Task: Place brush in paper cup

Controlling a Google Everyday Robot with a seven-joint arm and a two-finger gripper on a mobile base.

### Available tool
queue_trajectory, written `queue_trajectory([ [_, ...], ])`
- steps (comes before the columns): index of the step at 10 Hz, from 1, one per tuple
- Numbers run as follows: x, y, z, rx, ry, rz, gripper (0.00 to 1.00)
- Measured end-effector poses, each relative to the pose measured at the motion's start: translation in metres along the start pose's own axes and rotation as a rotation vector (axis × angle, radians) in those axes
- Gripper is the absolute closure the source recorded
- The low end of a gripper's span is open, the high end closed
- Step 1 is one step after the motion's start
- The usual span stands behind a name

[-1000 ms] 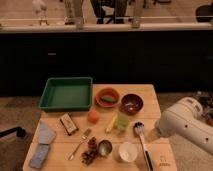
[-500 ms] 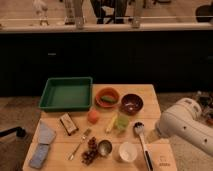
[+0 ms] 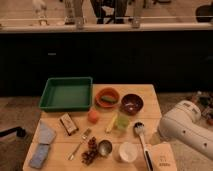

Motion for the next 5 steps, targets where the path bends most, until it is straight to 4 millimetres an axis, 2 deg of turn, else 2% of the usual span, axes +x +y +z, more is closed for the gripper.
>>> queue_trajectory([
  [5,-0.032,0.001,0.005,0.027,-0.068,0.035,0.2],
])
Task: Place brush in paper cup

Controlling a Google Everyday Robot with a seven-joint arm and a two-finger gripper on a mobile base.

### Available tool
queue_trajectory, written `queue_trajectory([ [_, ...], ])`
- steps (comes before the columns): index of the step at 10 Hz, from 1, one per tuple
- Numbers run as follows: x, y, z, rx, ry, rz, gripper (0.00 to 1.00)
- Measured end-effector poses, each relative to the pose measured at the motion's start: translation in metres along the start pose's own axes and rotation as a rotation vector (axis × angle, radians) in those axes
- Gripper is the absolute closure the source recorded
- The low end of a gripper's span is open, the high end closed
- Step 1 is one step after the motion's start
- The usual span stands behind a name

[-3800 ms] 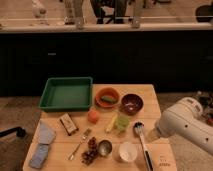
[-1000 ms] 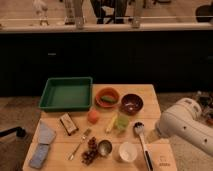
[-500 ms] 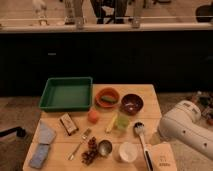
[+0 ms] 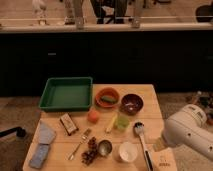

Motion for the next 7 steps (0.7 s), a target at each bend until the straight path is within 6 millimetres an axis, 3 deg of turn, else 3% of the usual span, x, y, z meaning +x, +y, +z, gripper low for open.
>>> queue_trajectory([
  [7,-0.039,-0.015,0.007,-0.003,-0.04,0.01,0.2],
])
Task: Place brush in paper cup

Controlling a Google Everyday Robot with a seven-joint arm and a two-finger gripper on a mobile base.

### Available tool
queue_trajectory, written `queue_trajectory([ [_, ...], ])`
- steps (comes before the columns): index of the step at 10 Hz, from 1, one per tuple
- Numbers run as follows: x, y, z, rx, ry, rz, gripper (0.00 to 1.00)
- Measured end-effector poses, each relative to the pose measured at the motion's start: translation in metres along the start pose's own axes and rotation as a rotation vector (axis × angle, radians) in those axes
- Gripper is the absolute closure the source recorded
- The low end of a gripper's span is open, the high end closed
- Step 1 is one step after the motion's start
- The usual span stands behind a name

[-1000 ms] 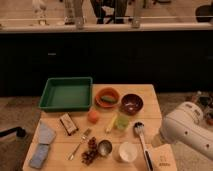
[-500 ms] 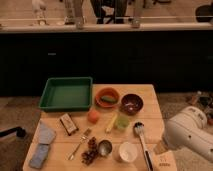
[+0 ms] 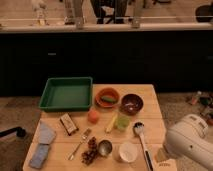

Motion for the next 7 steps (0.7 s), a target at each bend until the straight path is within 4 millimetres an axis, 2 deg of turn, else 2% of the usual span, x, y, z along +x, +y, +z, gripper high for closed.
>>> queue_trajectory([
  [4,0.008,-0.025,0.012,0.002,0.002,-0.07,0.2],
  [7,0.009,-0.034,0.018,-0.009,-0.012,-0.091,0.2],
])
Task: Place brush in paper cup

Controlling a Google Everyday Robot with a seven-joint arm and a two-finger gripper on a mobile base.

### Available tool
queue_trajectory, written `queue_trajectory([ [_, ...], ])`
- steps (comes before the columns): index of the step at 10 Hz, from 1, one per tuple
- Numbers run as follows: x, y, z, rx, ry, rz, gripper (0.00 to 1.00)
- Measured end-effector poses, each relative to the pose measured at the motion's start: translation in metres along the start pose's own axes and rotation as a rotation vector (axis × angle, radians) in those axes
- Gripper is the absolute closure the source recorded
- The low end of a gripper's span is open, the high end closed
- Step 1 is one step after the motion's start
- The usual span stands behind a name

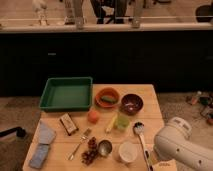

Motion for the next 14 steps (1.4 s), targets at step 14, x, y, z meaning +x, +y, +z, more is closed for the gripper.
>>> queue_trajectory([
  [14,-0.002,-0.028,0.02,-0.024,-0.059,-0.002,0.2],
])
